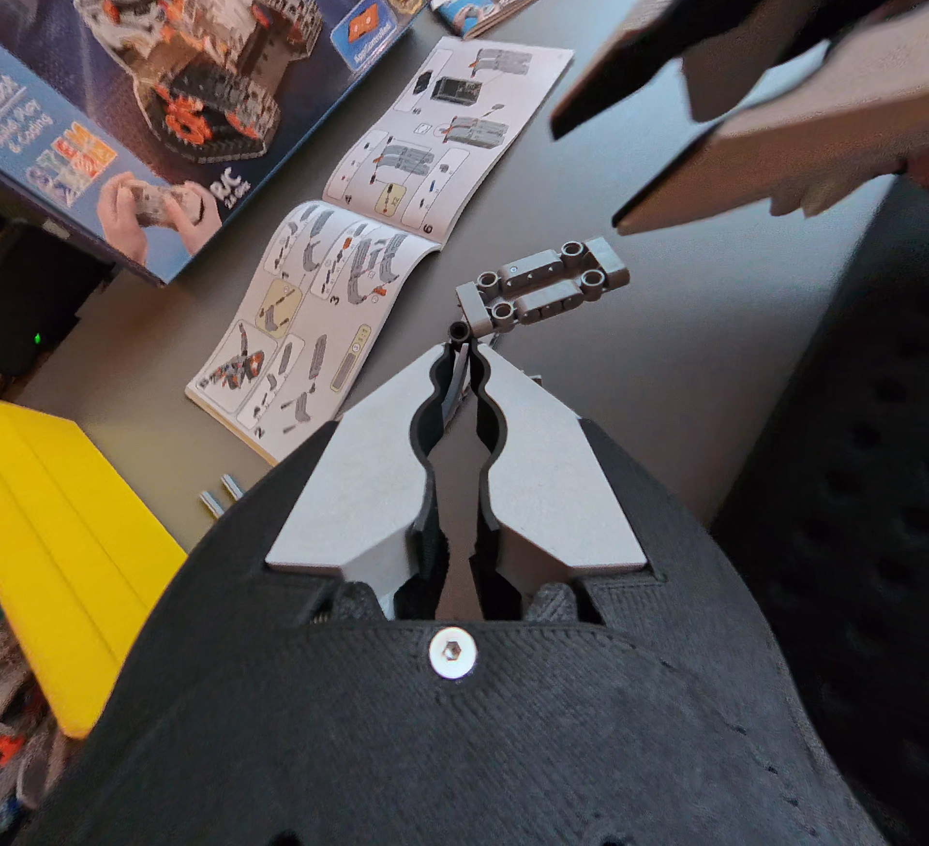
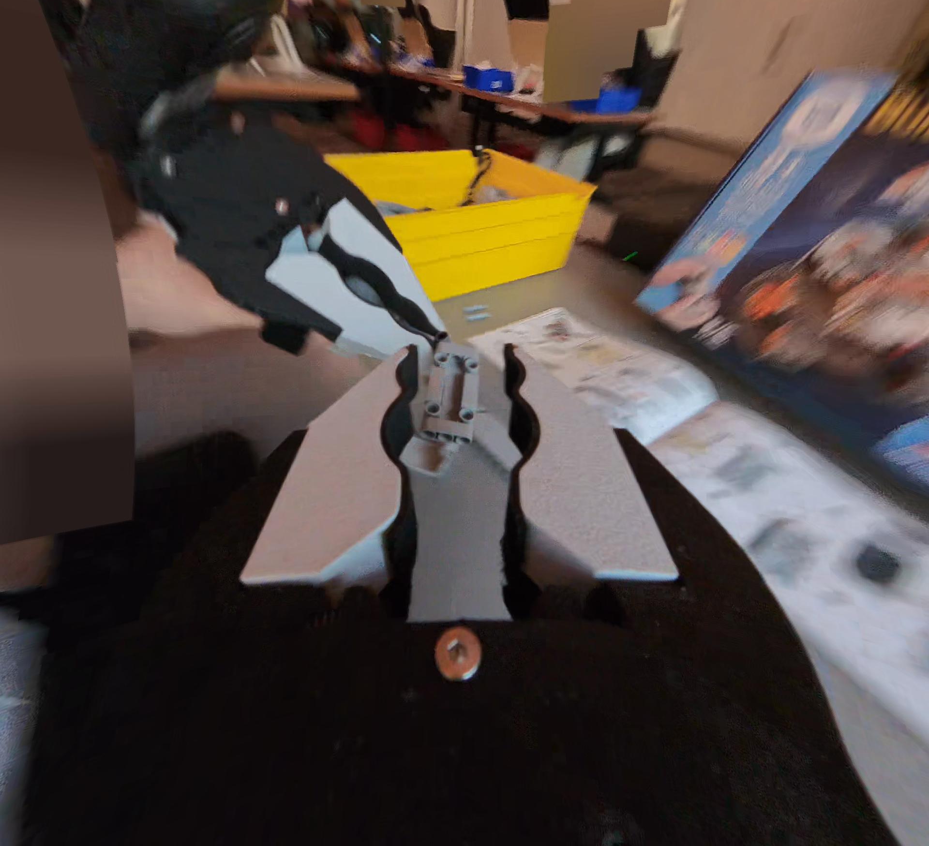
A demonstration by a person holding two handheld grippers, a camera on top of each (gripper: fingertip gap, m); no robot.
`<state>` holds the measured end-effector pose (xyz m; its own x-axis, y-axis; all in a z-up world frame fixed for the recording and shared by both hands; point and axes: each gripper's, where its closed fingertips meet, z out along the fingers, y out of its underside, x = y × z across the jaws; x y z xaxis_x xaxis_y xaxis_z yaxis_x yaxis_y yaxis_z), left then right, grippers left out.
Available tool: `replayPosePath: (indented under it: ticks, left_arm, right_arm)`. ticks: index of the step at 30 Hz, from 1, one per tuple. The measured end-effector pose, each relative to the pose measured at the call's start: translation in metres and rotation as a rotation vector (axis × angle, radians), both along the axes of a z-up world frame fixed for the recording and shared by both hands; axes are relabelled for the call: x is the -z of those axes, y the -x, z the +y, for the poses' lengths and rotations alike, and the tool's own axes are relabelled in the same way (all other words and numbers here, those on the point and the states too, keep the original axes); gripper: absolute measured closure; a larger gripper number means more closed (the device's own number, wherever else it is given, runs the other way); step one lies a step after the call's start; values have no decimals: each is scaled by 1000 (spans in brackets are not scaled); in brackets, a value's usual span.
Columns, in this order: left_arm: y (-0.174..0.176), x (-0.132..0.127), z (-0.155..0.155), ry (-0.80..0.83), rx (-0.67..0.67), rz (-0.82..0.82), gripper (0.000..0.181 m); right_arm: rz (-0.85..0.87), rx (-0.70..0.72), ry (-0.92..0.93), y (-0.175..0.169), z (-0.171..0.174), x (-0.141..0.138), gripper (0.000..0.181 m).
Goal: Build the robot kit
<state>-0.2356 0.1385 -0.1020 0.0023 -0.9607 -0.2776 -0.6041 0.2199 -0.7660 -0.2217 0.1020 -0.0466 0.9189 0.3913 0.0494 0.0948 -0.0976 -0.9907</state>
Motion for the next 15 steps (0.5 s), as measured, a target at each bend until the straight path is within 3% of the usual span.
replayPosePath:
  ticks: [1,3,5,8,9,10,15]
  left_arm:
    - [0,-4,-2,-28,43,-21,177]
    - [1,-12,-9,-116,128,-69,177]
    - [2,-19,-17,-158,190,-119,176]
    - [4,-19,-31,-135,274,-138,176]
    - [5,-18,-37,-133,317,-142,176]
    - [6,-20,-39,-135,333,-159,176]
    - [6,-14,-40,-190,345,-148,176]
  right_arm:
    - [191,-63,85,-2,2,1,137]
    - [459,-193,231,-4,2,8,131]
    - [503,-266,359,-1,3,28,127]
    - [732,-538,560,28,-14,31,145]
    - [832,-613,560,31,-17,23,170]
    - [904,-652,585,32,-19,21,172]
    - [907,-731,685,53,-31,35,174]
